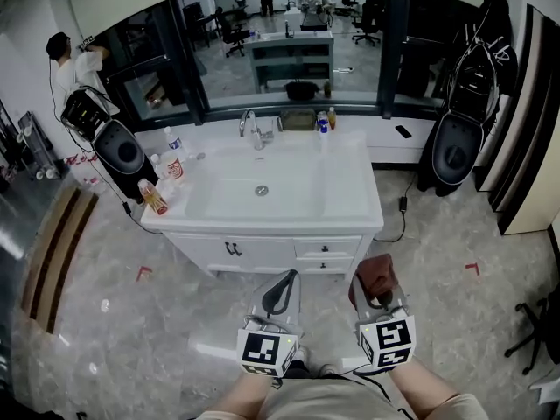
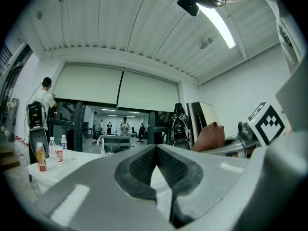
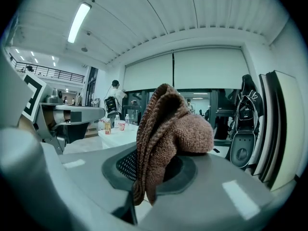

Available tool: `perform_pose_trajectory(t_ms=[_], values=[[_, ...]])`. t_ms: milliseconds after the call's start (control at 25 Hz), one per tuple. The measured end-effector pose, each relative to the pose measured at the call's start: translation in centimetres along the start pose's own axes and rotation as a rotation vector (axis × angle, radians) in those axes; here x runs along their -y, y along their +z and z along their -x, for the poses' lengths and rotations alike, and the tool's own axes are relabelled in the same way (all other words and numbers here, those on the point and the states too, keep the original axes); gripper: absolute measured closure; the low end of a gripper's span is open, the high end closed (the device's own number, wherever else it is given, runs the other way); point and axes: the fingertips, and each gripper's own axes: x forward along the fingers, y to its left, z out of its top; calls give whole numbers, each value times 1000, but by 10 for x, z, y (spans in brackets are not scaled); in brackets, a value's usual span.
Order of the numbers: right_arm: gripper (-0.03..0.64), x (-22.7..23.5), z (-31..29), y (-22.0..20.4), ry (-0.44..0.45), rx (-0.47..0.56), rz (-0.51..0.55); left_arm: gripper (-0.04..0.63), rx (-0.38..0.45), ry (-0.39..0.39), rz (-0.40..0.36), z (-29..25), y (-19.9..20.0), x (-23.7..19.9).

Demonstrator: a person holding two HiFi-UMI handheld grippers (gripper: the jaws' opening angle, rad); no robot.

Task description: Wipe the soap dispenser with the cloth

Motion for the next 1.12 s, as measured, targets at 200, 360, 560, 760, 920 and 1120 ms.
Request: perform_pose_trajectory(t_ms=[200,360,560,760,920,1120], values=[[538,-16,-7,10,-2,7,12,595,0,-12,3,6,5,-16],[538,-25,-14,15,-7,14,16,595,2,-13,16,9,3,-28],[538,-28,-18,17,-12,13,9,595,-1,-16,22,10,3,-34],[538,-22,-20,13,-15,5,-27,595,-10,-37,22,7,0,-32],[538,-18,-19,15,-24,6,-25,595,-18,-62,21,4,0,-27],[538,-19,-19,14,-25,13,-21,595,-13,-79,20,1,-2,-25]])
